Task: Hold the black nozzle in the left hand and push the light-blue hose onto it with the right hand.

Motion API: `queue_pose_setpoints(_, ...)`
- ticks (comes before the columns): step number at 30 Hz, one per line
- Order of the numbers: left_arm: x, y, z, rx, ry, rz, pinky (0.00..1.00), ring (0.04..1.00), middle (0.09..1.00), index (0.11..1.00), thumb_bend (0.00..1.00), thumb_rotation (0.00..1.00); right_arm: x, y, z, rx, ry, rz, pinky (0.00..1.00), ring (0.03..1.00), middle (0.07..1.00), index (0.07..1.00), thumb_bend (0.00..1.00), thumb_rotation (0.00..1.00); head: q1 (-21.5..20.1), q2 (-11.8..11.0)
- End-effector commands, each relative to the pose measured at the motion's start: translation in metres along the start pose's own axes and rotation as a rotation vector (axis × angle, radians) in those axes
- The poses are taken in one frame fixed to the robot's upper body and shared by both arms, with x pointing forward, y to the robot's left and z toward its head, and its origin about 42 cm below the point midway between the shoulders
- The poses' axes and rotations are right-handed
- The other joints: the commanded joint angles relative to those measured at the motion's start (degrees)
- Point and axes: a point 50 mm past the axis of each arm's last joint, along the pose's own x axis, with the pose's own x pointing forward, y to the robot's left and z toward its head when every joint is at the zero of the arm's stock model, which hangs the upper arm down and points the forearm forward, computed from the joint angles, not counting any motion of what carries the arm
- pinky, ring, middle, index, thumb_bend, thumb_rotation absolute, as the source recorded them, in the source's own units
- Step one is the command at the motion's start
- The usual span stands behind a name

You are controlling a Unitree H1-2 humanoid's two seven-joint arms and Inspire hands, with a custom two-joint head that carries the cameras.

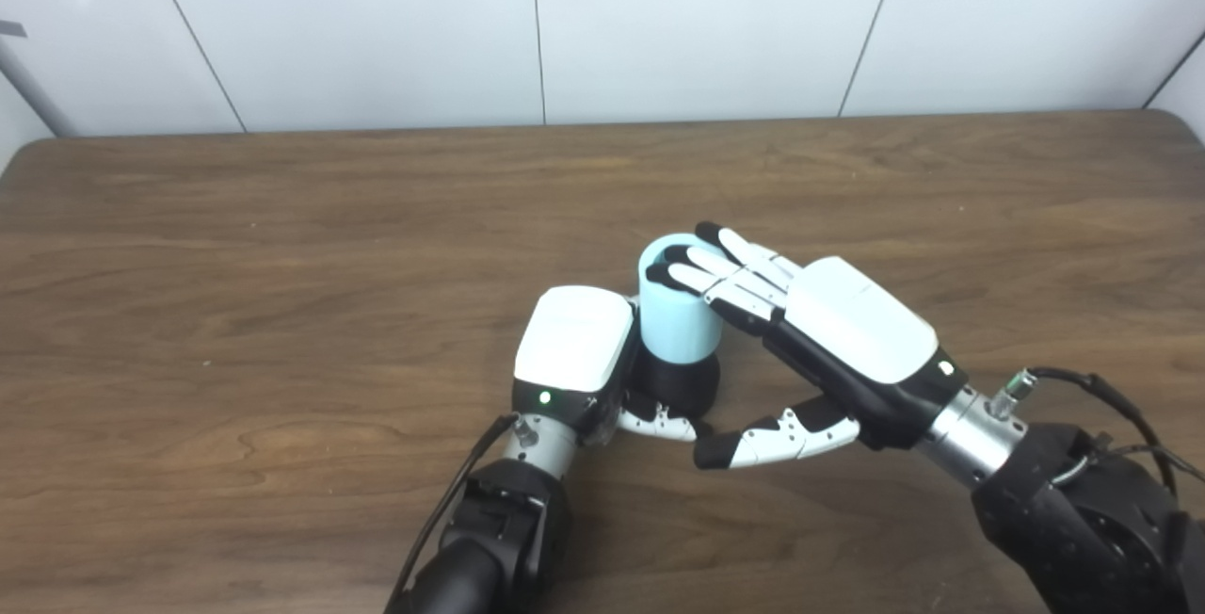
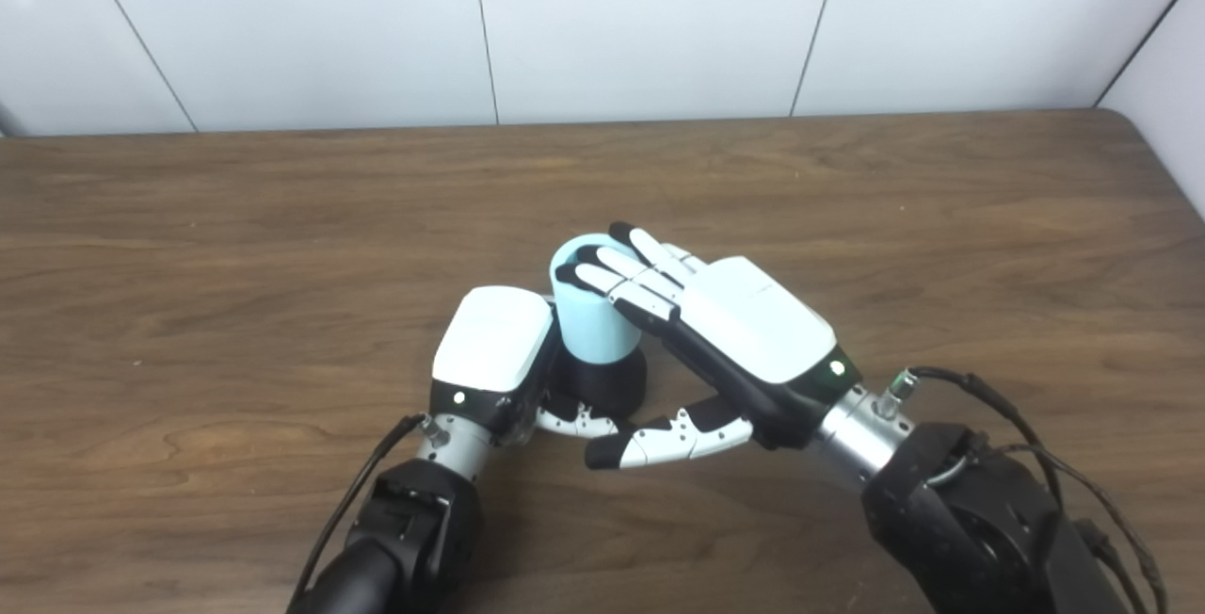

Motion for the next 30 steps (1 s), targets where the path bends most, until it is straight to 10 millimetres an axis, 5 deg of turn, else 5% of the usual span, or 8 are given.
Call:
queue_pose_setpoints(1, -0.017, -0.035, 0.004, -0.055, 0.000, -0.216, 0.49, 0.505, 0.451, 0.483, 0.53, 0.00, -0.003, 0.007, -0.005, 0.024, 0.025, 0.113, 0.95, 0.999, 0.961, 0.914, 0.58, 1.00, -0.07, 0.02)
queue_pose_setpoints(16, -0.015, -0.036, 0.002, -0.047, -0.003, -0.212, 0.49, 0.504, 0.433, 0.483, 0.53, 0.00, 0.014, -0.057, 0.014, -0.068, -0.056, -0.137, 0.95, 0.997, 0.964, 0.943, 0.58, 1.00, 0.02, -0.30)
queue_pose_setpoints(30, -0.015, -0.035, -0.003, -0.036, 0.006, -0.216, 0.48, 0.490, 0.437, 0.483, 0.53, 0.00, 0.011, -0.069, 0.014, -0.042, -0.051, -0.201, 0.92, 0.981, 0.952, 0.927, 0.56, 1.00, 0.02, -0.16)
